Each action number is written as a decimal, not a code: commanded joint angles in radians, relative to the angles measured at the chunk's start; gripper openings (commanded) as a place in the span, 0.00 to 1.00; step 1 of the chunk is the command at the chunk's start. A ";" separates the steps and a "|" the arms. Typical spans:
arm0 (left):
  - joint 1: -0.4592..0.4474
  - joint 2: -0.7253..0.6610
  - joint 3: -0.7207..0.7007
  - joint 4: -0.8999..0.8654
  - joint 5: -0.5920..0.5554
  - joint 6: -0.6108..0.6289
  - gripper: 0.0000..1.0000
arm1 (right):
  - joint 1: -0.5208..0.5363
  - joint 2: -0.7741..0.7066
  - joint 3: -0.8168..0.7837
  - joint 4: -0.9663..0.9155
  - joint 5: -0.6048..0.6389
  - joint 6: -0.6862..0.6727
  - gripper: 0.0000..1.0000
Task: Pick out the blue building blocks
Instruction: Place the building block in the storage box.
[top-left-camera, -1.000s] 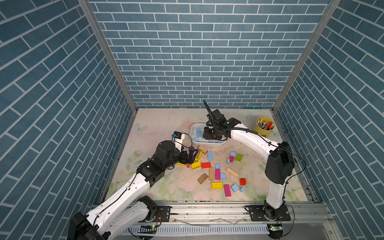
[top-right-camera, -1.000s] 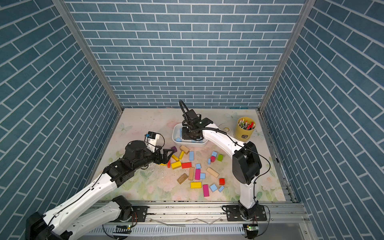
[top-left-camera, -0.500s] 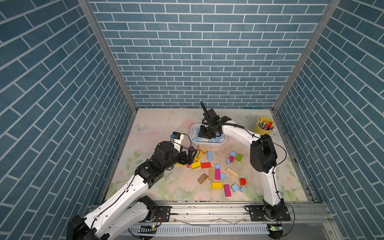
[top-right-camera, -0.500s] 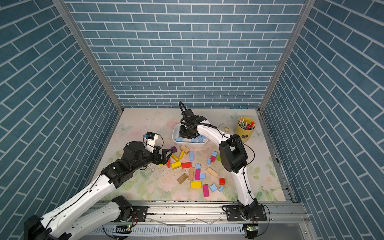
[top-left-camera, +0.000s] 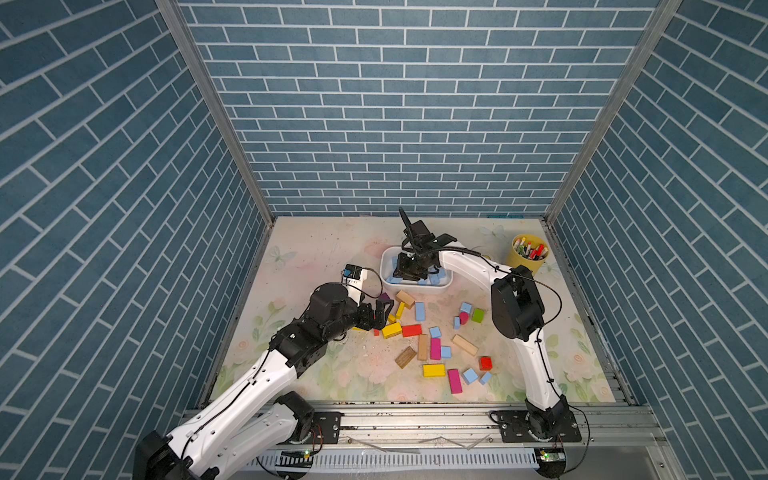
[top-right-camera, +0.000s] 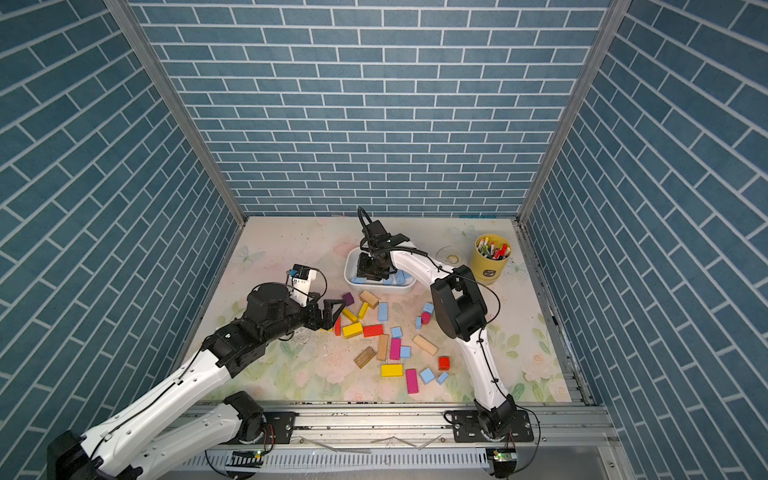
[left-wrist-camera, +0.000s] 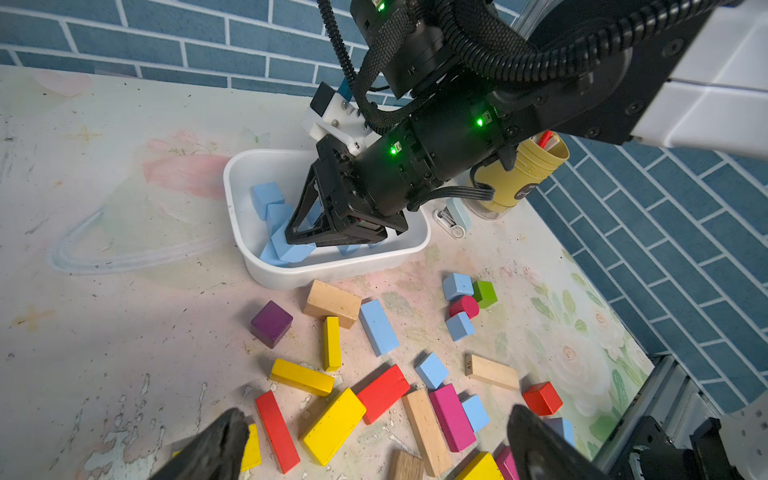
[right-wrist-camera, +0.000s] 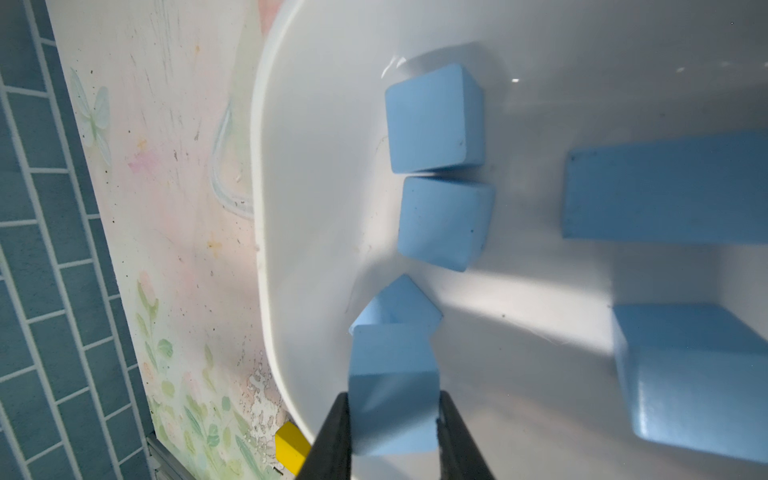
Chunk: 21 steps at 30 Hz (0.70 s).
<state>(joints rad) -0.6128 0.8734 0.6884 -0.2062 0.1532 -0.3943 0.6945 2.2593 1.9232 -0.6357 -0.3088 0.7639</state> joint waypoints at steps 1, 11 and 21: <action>0.004 -0.013 0.006 -0.009 -0.007 0.010 0.99 | -0.001 0.011 0.026 -0.013 -0.025 0.036 0.35; 0.004 -0.026 0.005 -0.016 -0.012 0.007 0.99 | -0.003 -0.028 0.018 -0.001 -0.039 0.043 0.57; 0.003 -0.030 0.006 -0.020 -0.014 0.002 0.99 | -0.004 -0.134 -0.024 0.024 -0.043 0.037 0.64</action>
<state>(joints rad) -0.6128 0.8566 0.6884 -0.2134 0.1497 -0.3950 0.6945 2.2200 1.9137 -0.6258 -0.3439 0.7891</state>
